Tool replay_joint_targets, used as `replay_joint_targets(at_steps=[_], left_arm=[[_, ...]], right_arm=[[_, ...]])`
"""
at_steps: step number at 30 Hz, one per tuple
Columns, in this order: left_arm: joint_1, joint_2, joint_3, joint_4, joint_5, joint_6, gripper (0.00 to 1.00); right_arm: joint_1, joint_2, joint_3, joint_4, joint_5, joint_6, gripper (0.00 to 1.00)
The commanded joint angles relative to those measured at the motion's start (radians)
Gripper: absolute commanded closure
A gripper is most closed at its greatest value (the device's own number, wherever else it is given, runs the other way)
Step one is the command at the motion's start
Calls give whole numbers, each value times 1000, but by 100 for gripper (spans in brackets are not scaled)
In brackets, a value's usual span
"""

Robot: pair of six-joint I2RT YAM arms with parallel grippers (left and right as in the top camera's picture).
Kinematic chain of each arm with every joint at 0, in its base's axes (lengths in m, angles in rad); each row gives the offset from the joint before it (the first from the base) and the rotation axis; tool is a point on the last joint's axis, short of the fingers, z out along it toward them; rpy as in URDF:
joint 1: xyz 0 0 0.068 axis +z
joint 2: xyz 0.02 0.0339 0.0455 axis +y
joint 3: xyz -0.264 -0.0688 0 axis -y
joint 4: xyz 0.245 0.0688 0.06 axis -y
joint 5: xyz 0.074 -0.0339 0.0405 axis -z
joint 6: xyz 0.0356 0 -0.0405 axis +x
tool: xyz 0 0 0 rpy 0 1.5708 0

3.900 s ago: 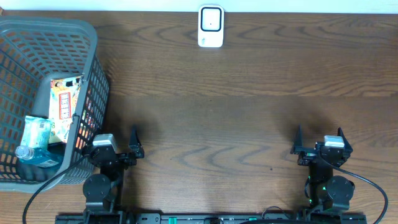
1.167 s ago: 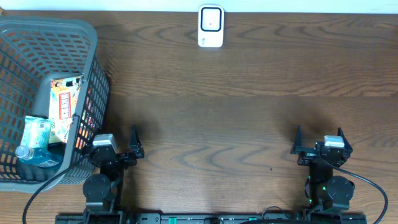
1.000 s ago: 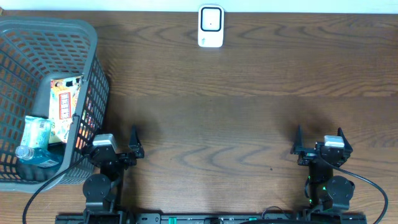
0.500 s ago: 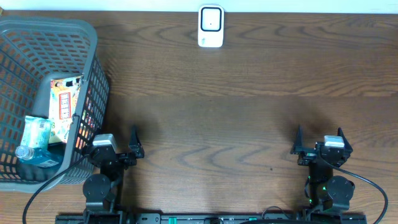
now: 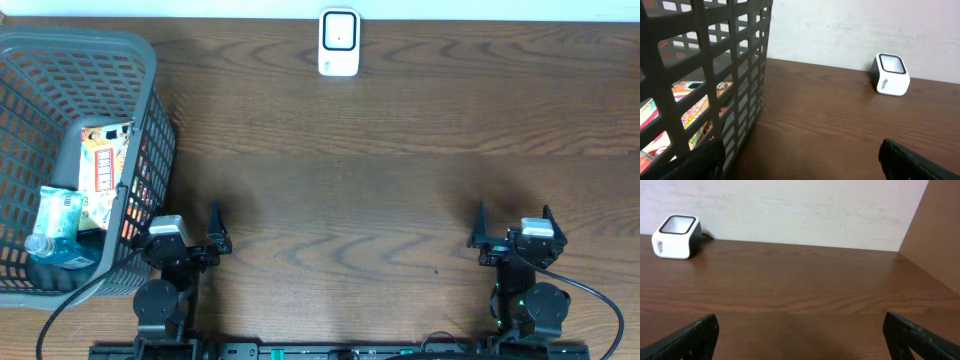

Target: Scan the item barcode

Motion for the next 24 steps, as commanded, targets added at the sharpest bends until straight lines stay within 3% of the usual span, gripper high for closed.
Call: replay_joint_targets(at_steps=[1,6,14,18,24], left_arm=[[5,-6,-30,-19,-24,13,2],[4,-6,-29,-10,-2,-10,2],[4,-6,-8,111,418,-39,2],[4,2,62,110,426,-126,2],[4,109,244,122,418,-130,2]], right_arm=[[-7,-2,-2,-3,5,-14,1],[-7,-2,-2,-3,5,-14,1],[-7,-2,-2,-3,5,-13,1],[-7,-2,-2,-3,5,-14,1],[-7,-2,-2,-3,5,-13,1]])
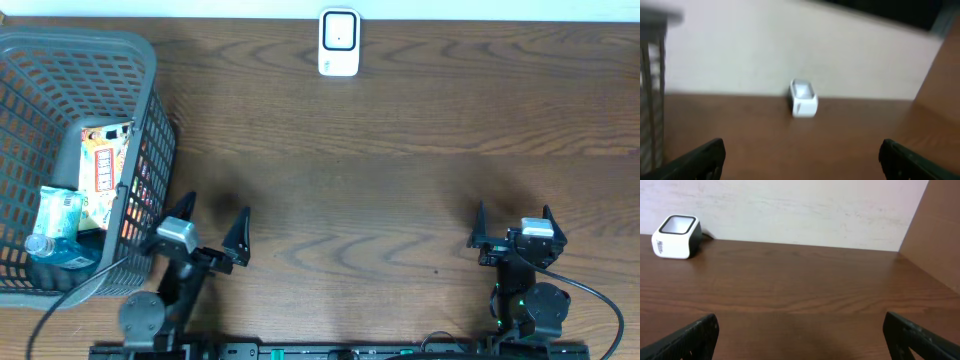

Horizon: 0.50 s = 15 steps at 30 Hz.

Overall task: Scan the item barcode
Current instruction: 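Reach the left gripper into the basket and grasp the blue bottle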

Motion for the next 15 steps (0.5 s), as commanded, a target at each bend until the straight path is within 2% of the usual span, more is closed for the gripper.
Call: replay_joint_targets(at_steps=[1,7,10,11,15], left_arm=[[4,86,145,11,29,-26,2],[4,388,443,-52,4,-26,2],[4,549,658,-191,-89,-21,2],[4,632,793,-281,-120,6,2],[4,782,1071,-478,-122,47,2]], right_arm=[[-7,-2,-2,-3,5,-13,1],[-7,-2,-2,-3,5,-13,1],[-7,-2,-2,-3,5,-13,1],[-7,-2,-2,-3,5,-13,1],[-7,-2,-2,-3,5,-13,1]])
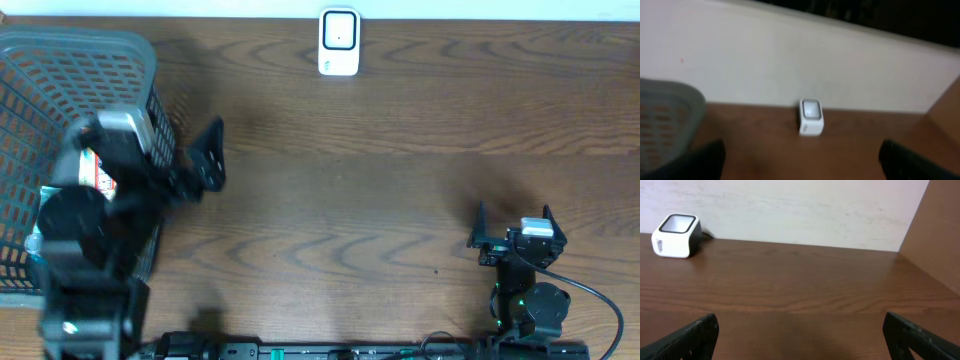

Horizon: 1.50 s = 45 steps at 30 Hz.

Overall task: Scan the item barcode
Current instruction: 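Reach the left gripper into the basket and grasp the blue bottle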

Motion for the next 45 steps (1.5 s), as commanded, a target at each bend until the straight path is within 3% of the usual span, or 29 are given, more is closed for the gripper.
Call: replay_joint_targets(at_steps=[1,4,10,16,19,27,35,45], left_arm=[[4,110,248,-134,-39,40,2],[5,141,280,-269,-42,56,2],[12,158,287,-292,-89,47,2],[95,211,444,-402,-531,-234,2],[178,282,544,-536,-631,-301,2],[436,475,602,-869,-629,-543,2],[572,592,602,-1077,-615,-703,2],[697,652,552,-1102,-615,-711,2]], right_arm=[[-7,-4,-2,-3,5,-11,1],[-7,-4,-2,-3,5,-11,1],[-7,-4,-2,-3,5,-11,1],[-7,-4,-2,-3,5,-11,1],[-7,-4,-2,-3,5,-11,1],[-7,-4,-2,-3,5,-11,1],[-7,-4,-2,-3,5,-11,1],[-7,-4,-2,-3,5,-11,1]])
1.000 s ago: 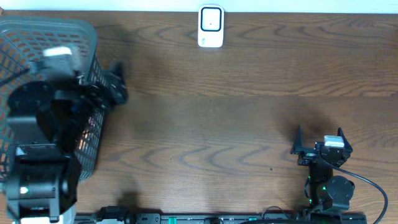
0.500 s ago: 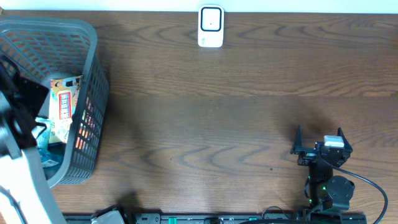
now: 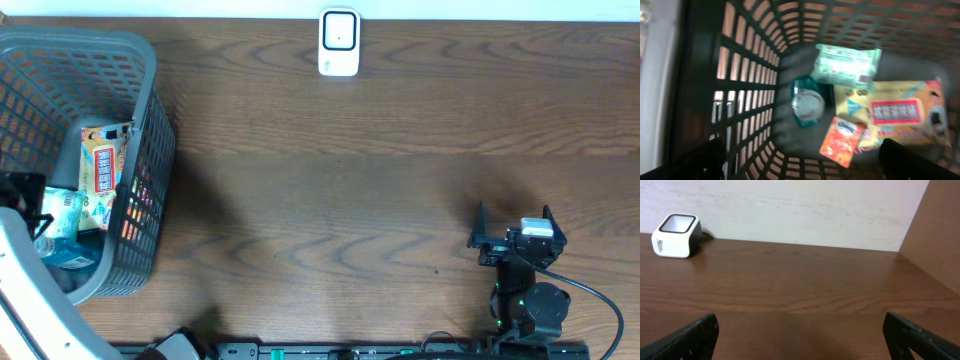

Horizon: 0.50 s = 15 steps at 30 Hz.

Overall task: Scan the item barcode
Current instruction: 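Reach the left gripper into the basket and grasp the blue bottle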

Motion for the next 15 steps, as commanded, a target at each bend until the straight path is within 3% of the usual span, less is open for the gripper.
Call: replay_joint_targets(at_steps=[1,15], left_arm=[[36,48,-39,-5,-20,-22,2],[53,255,-55,28,-2,-7,2]], right_arm=[[-7,-3,-2,-3,5,-11,1],[-7,-3,-2,-3,5,-11,1]])
